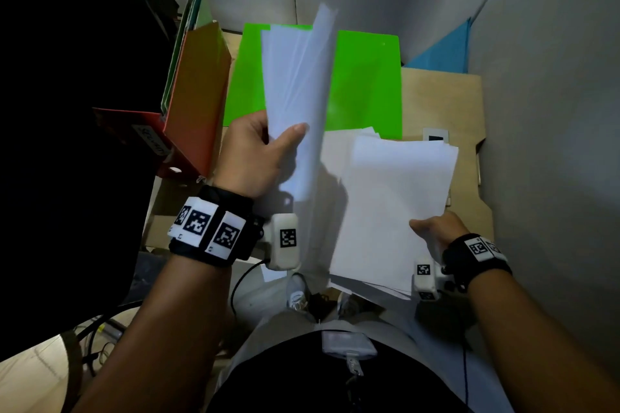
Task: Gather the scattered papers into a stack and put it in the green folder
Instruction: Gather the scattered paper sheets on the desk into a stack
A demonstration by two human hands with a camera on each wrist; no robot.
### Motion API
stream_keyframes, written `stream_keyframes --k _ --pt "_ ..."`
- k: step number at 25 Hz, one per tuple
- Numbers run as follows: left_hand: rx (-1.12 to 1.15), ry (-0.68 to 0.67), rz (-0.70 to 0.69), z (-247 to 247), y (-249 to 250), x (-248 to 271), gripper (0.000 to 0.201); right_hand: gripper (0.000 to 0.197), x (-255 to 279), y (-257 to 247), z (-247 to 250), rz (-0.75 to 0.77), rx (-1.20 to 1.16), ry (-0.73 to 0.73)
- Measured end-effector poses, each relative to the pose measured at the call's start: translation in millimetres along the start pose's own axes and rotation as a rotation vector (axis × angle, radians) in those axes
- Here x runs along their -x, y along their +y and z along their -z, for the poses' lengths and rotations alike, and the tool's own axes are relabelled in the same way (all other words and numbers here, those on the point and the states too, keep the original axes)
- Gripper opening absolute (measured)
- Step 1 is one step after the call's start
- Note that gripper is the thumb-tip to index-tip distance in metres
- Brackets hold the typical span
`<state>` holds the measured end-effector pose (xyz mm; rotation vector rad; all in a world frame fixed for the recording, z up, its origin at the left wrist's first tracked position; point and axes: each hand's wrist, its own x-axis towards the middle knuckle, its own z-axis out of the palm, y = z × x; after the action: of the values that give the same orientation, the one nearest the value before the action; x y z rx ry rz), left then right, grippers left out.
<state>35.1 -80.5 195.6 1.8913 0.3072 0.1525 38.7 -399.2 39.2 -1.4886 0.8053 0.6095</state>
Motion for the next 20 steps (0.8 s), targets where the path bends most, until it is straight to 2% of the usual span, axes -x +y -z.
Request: stream_keyframes --k 3,5,6,7,8,11,12,13,15,16,17,18,19,20 --pt "0.220 -0.081 -0.086 -3.2 25.0 6.4 0.016 0.051 -10.9 9.1 -7.2 -0.038 -0.066 -0.023" --pt "0.302 -0.106 -0.062 -7.3 17.0 0.6 0.023 0.014 -18.0 6.8 -10.1 -0.068 -0.105 -0.001" --pt "0.318 -0.105 -0.001 -12.6 5.0 -3.5 0.023 0.018 -22.2 3.7 -12.7 -0.071 -0.128 -0.001" --pt "0.309 -0.093 0.077 -20.4 -10.1 -8.0 0.021 0.033 -21.9 0.1 -16.7 -0.094 -0.114 -0.016" --pt "0.273 -0.070 0.157 -28.7 -23.2 -9.5 0.018 0.039 -20.5 -4.7 -21.3 -0.110 -0.116 -0.063" --pt "0.241 0.024 0.395 -56.0 -72.7 -0.9 0.024 0.024 -14.6 -3.1 -30.7 -0.138 -0.011 0.022" --pt "0.303 0.058 0.489 -62.2 -90.1 2.8 0.032 0.022 -12.0 0.4 -33.5 -0.158 -0.054 0.026" --pt "0.409 0.090 0.587 -66.7 -106.9 5.9 0.046 0.029 -9.7 8.0 -32.1 -0.176 -0.069 -0.022" --pt "0.599 0.150 0.781 -72.0 -137.5 9.8 0.083 0.054 -13.4 17.3 -32.5 -0.135 -0.069 -0.016" --pt "0.562 0.164 0.839 -72.9 -149.5 9.2 0.087 0.064 -17.5 23.1 -32.9 -0.125 -0.013 -0.012" --pt "0.398 0.159 0.841 -70.9 -155.4 8.6 0.074 0.072 -17.2 24.3 -34.0 -0.133 0.058 0.018" --pt "0.160 0.123 0.825 -68.7 -163.0 6.4 0.043 0.077 -17.4 25.5 -33.4 -0.124 0.099 0.025" --pt "-0.029 0.082 0.781 -66.9 -170.3 5.2 0.028 0.081 -22.9 30.9 -33.0 -0.126 0.123 0.039" --pt "-0.139 0.035 0.758 -67.3 -179.8 3.3 0.035 0.084 -24.8 34.0 -33.4 -0.120 0.143 0.031"
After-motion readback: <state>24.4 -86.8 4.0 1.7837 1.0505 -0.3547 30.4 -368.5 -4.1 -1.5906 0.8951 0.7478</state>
